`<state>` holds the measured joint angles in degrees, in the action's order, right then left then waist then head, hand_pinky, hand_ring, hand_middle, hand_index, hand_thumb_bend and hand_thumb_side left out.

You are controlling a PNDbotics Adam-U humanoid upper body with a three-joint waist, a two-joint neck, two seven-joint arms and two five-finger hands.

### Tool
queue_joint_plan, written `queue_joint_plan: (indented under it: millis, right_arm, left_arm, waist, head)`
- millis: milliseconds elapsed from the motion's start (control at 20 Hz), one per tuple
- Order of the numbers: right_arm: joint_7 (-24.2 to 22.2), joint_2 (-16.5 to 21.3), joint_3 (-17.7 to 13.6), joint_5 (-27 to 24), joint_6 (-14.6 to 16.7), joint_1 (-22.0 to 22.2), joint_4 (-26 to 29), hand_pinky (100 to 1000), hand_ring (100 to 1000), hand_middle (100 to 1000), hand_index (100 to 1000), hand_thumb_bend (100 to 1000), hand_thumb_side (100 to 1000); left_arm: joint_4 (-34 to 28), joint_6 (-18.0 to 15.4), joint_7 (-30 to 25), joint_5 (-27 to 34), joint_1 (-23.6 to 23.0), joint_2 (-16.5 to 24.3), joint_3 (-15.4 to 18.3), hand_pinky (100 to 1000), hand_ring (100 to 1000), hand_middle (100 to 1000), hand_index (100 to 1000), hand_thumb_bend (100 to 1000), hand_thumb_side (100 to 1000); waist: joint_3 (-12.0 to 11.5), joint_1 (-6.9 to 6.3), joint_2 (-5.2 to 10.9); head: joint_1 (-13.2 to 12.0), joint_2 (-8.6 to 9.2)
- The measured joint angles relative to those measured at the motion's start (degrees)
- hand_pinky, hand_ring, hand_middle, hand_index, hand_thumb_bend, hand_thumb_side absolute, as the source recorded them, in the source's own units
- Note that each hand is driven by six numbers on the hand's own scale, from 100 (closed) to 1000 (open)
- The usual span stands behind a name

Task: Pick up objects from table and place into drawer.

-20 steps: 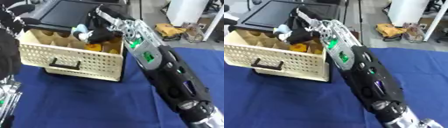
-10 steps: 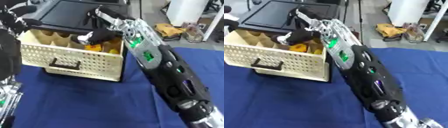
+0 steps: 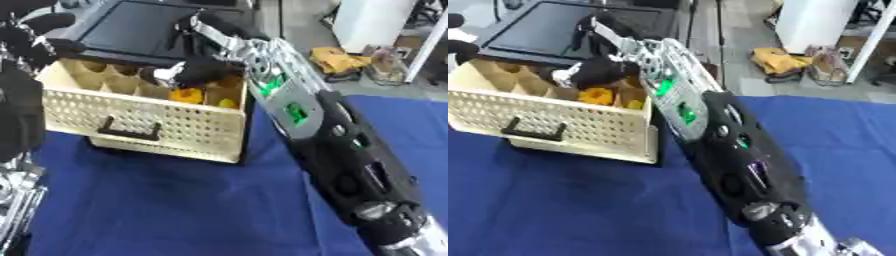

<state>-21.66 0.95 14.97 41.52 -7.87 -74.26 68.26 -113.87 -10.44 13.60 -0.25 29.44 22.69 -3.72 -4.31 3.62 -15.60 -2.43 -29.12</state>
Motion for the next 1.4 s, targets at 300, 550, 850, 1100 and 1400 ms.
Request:
queue_joint_plan:
  millis: [300,550,850,1100,1400]
  right_arm:
    - [7.3,1.6,-3.1,-5.1,-3.1,2.5,11.4,672,808,353,660,334,791]
    - [16.2,4.1,-6.0,-11.3,-6.7,6.8,23.9,673,806,378,665,261,905]
    - [22.9,6.4,-7.9,-19.5,-9.0,11.7,34.3,668,800,403,665,194,975]
    - [26.7,7.9,-9.0,-22.1,-9.7,15.0,40.1,670,802,414,675,195,1000]
    - [27.9,9.5,-9.9,-22.3,-10.2,17.6,43.5,669,803,419,680,189,1000]
  left_arm:
    - [0.0,0.0,0.6,-1.8,-0.2,0.3,0.5,487,660,678,812,150,1000]
    - [0.0,-0.1,2.1,-10.0,0.3,3.6,2.1,304,518,585,753,111,1000]
    - [0.0,2.4,-1.7,-22.1,2.9,11.6,3.0,100,264,514,733,100,967]
    - [0.0,5.3,-18.8,-31.5,4.1,19.5,1.2,100,148,487,885,100,1000]
    - [0.0,4.6,-45.0,-35.7,5.0,26.2,-3.6,100,161,486,840,100,1000]
  waist:
    - [0.3,-0.75,0.0]
    - [0.3,-2.02,0.15]
    - [-0.1,-4.1,1.19]
    - [0.0,-5.54,1.74]
    - [0.5,-6.57,2.17]
  head:
    - [-0.6,-0.04]
    - [-0.9,-0.77]
    - [-1.0,-2.25]
    - [-1.4,-3.16]
    - [-2.0,-3.63]
